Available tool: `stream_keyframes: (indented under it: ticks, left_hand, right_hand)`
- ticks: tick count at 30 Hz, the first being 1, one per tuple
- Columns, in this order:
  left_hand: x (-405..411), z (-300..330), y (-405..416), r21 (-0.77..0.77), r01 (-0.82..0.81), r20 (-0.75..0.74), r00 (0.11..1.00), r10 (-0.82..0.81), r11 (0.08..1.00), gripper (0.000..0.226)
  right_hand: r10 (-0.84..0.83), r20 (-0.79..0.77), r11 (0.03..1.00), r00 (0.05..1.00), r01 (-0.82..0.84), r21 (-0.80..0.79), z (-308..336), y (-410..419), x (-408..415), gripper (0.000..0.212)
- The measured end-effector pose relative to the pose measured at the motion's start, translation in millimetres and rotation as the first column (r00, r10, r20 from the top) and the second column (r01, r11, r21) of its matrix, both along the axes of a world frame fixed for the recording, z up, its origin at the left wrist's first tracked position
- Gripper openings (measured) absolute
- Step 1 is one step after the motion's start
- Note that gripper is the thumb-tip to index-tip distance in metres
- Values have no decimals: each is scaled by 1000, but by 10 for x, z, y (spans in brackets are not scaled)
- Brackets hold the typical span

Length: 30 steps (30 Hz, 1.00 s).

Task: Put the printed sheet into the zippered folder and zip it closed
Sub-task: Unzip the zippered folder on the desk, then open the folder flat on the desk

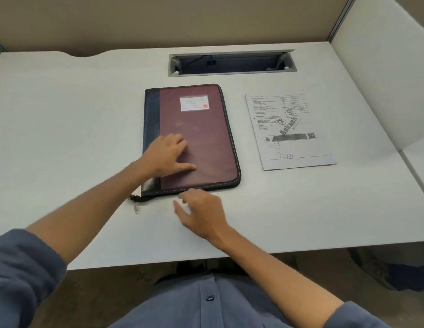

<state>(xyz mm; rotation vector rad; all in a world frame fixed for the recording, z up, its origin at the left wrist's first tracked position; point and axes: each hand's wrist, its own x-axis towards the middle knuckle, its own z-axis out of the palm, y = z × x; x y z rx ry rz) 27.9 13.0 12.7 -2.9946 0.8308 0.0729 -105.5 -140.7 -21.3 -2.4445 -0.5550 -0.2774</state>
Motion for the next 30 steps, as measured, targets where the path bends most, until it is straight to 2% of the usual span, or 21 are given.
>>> stream_keyframes:
  ticks: [3,5,7,10,13,16,19,22,25,27,30]
  left_hand:
    - [-21,-135,346,-62,-311,-10,950,311,948,92]
    - [-92,-207,436,-93,-460,-39,888,458,883,103]
    - [-144,-298,432,-144,-538,-115,843,526,830,111]
    - [-177,-388,413,-209,-598,-253,797,548,774,114]
    - [-193,-428,394,-239,-620,-309,778,546,748,114]
    - [-215,-442,376,-239,-632,-359,763,538,737,118]
    - [-271,-469,299,-242,-609,-379,776,504,755,122]
    - [-316,-482,218,-250,-585,-372,793,482,771,119]
    - [-339,-411,144,-299,-600,-380,788,484,742,110]
    - [-320,-287,88,-380,-608,-349,792,501,697,101]
    - [-290,18,-17,-457,-612,-334,791,513,645,91]
  right_hand:
    - [-291,53,957,955,291,5,-17,-348,222,22]
    - [-469,-13,881,883,467,-75,-48,-559,367,45]
    - [-570,-149,821,808,552,-145,-72,-710,460,64]
    - [-546,-258,837,797,533,-127,-95,-809,527,57]
    - [-522,-361,826,773,564,13,-81,-843,543,47]
    - [-460,-559,715,690,661,227,-47,-876,528,47]
    - [-422,-632,611,650,719,332,-1,-948,521,43]
    - [-409,-631,537,660,733,418,94,-999,480,37]
    - [-386,-577,485,720,690,537,291,-993,428,34]
    - [-378,-502,486,777,629,607,474,-940,412,34]
    - [-352,-377,539,857,515,667,768,-761,387,35]
